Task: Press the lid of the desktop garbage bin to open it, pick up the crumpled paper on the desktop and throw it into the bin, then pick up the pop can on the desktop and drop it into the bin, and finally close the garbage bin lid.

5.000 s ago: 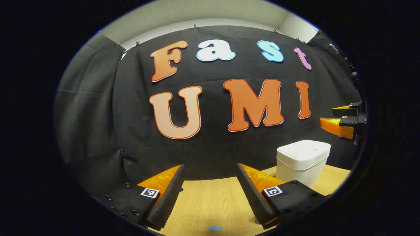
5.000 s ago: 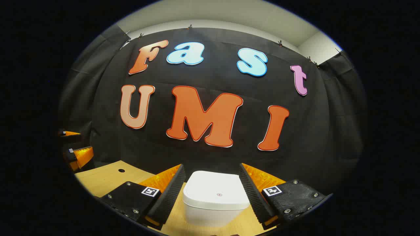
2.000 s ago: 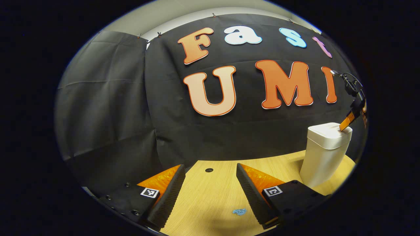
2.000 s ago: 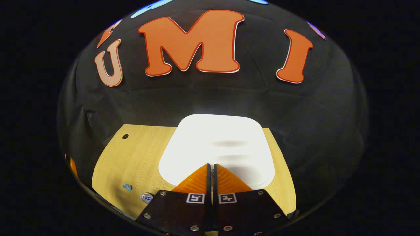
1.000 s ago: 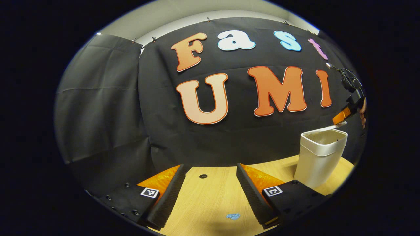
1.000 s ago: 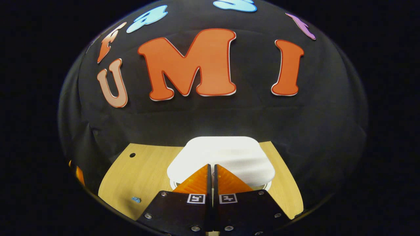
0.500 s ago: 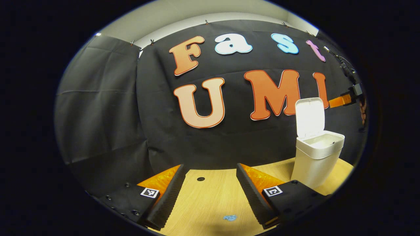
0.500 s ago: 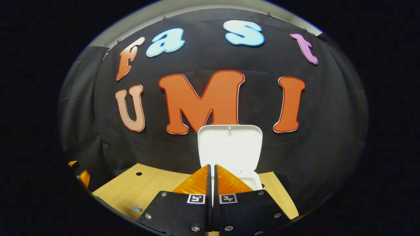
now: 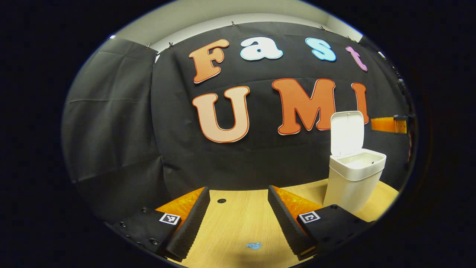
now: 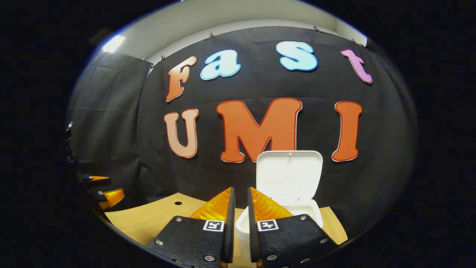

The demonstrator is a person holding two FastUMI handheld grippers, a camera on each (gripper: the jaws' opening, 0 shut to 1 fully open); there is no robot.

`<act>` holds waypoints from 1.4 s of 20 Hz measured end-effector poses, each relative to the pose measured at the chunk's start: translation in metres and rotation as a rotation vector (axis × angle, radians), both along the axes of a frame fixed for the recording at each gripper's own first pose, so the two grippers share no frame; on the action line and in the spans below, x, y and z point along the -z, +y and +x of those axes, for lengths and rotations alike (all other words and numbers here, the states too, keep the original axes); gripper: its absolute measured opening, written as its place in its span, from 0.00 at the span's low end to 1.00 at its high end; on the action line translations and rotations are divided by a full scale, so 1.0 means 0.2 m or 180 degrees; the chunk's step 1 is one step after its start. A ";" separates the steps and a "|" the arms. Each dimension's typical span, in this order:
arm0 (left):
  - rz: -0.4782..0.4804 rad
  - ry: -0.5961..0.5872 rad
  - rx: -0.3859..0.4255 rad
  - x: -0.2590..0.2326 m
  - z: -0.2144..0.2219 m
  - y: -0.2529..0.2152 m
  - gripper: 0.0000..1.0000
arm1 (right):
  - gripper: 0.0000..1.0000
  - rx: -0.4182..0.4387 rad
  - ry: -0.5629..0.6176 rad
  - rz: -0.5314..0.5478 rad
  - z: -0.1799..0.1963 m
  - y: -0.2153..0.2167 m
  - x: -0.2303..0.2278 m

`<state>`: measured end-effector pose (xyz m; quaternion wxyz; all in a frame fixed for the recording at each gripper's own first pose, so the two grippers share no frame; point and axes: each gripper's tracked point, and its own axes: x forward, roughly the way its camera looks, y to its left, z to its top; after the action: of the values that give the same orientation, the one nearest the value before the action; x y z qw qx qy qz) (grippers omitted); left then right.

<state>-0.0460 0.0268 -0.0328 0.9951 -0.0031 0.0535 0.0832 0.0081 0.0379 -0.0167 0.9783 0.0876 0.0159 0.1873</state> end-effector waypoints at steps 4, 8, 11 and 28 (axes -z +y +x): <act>0.0014 0.0064 0.0001 0.03 -0.02 -0.03 1.00 | 0.66 -0.0188 0.0149 -0.0079 -0.11 0.12 0.17; -0.0048 0.0124 -0.0027 0.06 -0.03 -0.04 1.00 | 0.94 -0.0364 0.0373 -0.0366 -0.17 0.20 0.39; -0.0077 0.0122 -0.0023 0.06 -0.05 -0.06 1.00 | 0.97 -0.0575 0.0403 -0.0442 -0.24 0.31 0.48; 0.0093 0.0375 -0.0444 0.07 -0.24 -0.03 0.99 | 0.98 -0.1507 0.1071 -0.0765 -0.45 0.79 1.32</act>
<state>-0.0935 0.0208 -0.0476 0.9819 0.0126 0.1103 0.1532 -0.0825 0.1958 -0.2798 0.8945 -0.0050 0.2195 0.3895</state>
